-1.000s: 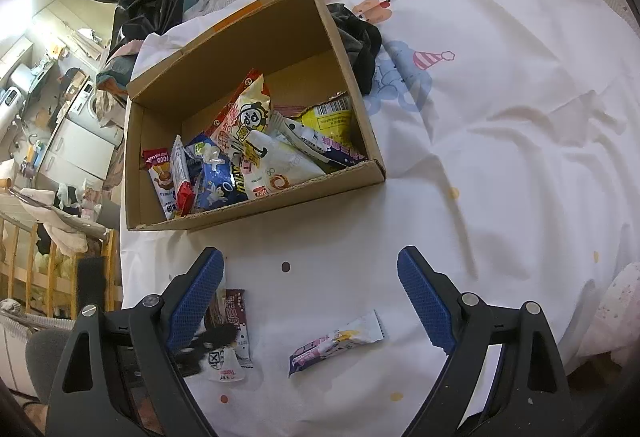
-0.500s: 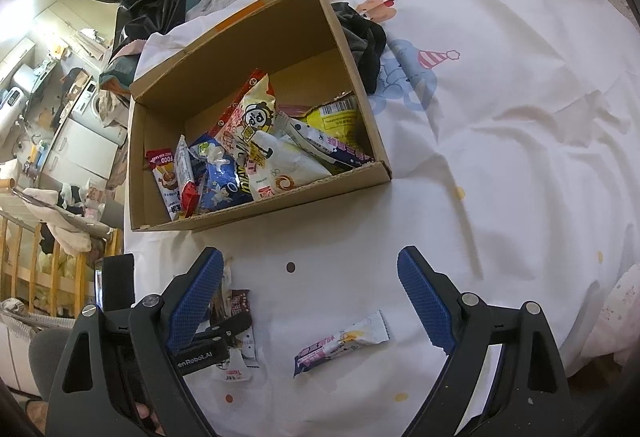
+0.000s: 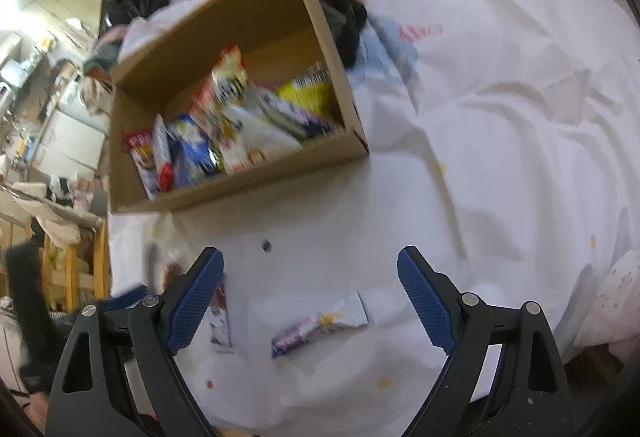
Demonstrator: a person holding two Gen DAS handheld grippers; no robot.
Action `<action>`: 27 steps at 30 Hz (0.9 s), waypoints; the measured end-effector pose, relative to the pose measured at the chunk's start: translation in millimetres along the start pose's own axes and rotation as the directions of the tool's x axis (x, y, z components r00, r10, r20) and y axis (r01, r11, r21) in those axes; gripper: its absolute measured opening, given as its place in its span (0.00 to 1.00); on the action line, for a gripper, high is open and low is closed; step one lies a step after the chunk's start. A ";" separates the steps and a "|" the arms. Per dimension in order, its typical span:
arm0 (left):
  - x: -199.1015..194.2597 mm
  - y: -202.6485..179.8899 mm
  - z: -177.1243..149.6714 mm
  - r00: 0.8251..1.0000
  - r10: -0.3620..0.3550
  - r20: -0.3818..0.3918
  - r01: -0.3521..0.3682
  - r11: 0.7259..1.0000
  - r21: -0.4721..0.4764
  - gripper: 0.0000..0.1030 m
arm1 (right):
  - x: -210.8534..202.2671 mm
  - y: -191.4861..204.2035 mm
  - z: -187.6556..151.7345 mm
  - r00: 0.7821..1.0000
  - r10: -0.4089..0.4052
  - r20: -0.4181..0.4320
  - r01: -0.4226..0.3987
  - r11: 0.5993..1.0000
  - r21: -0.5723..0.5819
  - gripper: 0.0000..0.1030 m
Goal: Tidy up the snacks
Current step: 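Grasp the brown jerky packet with left tool while right tool grasps the white-purple bar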
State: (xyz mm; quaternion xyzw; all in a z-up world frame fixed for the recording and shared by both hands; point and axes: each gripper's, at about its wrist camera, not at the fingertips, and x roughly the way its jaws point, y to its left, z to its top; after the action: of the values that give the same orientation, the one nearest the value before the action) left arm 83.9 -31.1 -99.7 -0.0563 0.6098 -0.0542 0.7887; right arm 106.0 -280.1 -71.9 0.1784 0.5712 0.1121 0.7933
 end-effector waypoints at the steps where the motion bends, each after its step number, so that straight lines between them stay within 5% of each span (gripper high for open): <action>1: -4.7 5.4 0.8 1.000 0.003 0.006 -0.003 1.000 0.001 0.55 | 7.1 -0.6 -2.2 0.999 -0.019 -0.034 0.019 1.000 -0.008 0.92; 6: -11.4 12.0 -3.5 1.000 0.012 0.019 -0.012 1.000 -0.005 0.55 | 55.6 20.6 -22.1 0.964 -0.134 -0.228 0.082 0.971 -0.226 0.94; 10: -12.0 7.5 -6.1 1.000 -0.004 0.023 0.004 1.000 -0.004 0.55 | 75.9 47.0 -43.0 0.936 -0.237 -0.261 0.098 0.887 -0.452 0.95; 21: -20.0 16.4 -3.8 0.999 -0.028 0.033 0.028 0.999 -0.017 0.55 | 91.5 51.1 -48.9 0.911 -0.325 -0.252 0.162 0.846 -0.507 0.94; 27: -17.0 14.2 -4.2 0.999 -0.019 0.027 0.019 1.000 -0.016 0.55 | 80.8 55.9 -48.5 0.926 -0.302 -0.228 0.153 0.850 -0.505 0.70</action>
State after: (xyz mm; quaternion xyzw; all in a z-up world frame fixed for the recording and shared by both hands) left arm 75.8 -14.5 -86.8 -0.0691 0.5991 -0.0562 0.7957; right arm 87.6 -190.9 -132.7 -0.1117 0.6562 0.1793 0.7245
